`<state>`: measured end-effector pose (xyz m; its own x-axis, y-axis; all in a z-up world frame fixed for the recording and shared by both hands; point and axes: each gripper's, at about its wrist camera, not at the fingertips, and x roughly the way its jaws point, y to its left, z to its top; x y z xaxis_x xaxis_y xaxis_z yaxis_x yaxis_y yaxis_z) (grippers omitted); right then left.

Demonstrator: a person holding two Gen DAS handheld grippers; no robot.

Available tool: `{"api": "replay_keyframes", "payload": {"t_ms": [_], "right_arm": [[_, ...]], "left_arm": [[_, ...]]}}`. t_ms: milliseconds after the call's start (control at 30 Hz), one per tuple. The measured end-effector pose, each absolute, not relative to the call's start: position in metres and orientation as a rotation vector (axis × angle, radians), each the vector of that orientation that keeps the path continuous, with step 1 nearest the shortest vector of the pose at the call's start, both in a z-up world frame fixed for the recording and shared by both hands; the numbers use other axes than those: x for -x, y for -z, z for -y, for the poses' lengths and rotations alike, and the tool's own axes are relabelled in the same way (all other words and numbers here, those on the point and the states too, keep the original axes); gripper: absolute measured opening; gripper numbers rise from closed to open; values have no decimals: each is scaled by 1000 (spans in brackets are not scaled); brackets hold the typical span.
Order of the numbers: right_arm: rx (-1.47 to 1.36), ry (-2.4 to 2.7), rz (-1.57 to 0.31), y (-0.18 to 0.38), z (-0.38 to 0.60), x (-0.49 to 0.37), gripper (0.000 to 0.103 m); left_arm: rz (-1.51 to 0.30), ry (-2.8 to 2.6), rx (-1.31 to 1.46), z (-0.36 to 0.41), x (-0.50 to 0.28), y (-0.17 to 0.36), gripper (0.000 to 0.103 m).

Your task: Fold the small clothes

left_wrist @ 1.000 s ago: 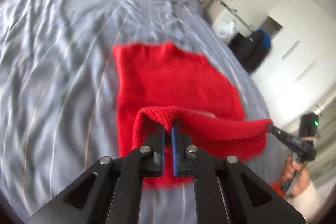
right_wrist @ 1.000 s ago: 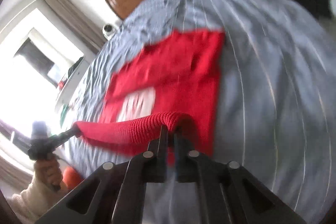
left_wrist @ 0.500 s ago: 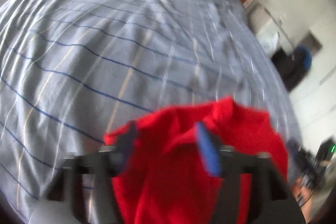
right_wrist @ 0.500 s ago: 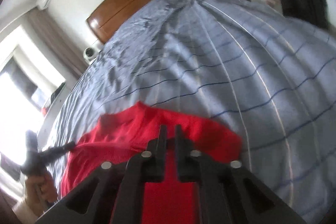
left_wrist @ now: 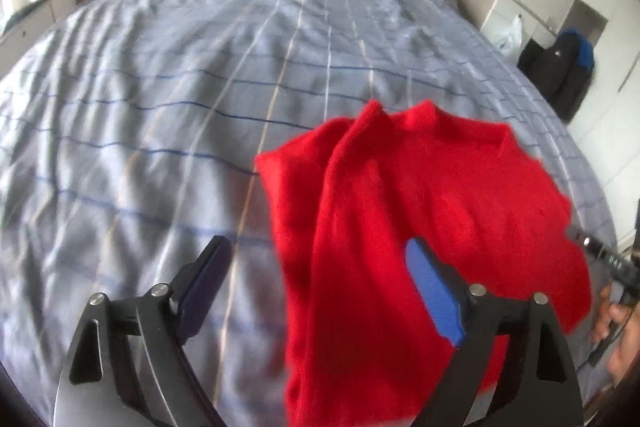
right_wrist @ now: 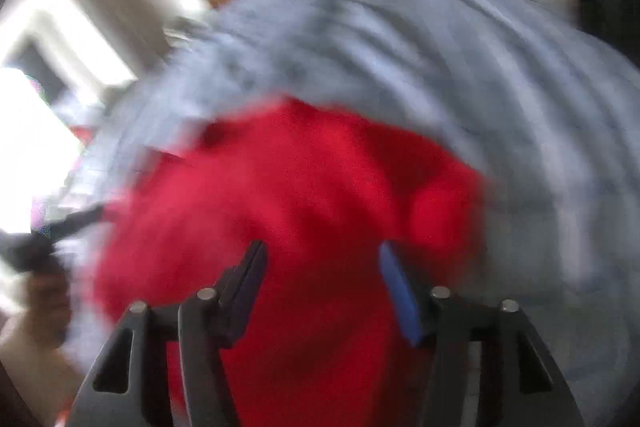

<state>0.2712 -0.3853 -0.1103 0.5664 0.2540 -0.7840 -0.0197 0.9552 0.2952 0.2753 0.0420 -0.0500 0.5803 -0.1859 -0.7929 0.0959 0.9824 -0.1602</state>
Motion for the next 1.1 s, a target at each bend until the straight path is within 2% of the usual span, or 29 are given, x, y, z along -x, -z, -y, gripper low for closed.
{"api": "replay_keyframes", "payload": {"t_ms": [67,133,200,600,733,967,1067,1100], "right_arm": [[-272,-148,-889,97,391,-246,46],[-251,-181,-835,81,386,-216,57],[-197,-198,-802,72,378,-188,61],[-180,-185,-789,67,367,-99,61],[-176,-138,-780,78,368,-90,63],[-166,-75,-826,126,370,-61,63],[-107,-74,-809,130,365,-57,67],[-91,-73,-803,131,363,-57,71]], "left_arm": [[-891,133,54,-42,-251,34,93],[-858,106,8,-40,-229,22,94],[-848,92,-4,-40,-216,16,94],[-828,55,-3,-43,-158,5,94],[-851,38,18,-49,-146,28,97],[-928,-3,66,-72,-115,103,97],[-831,11,54,-74,-100,110,101],[-823,10,39,-72,-99,112,102]]}}
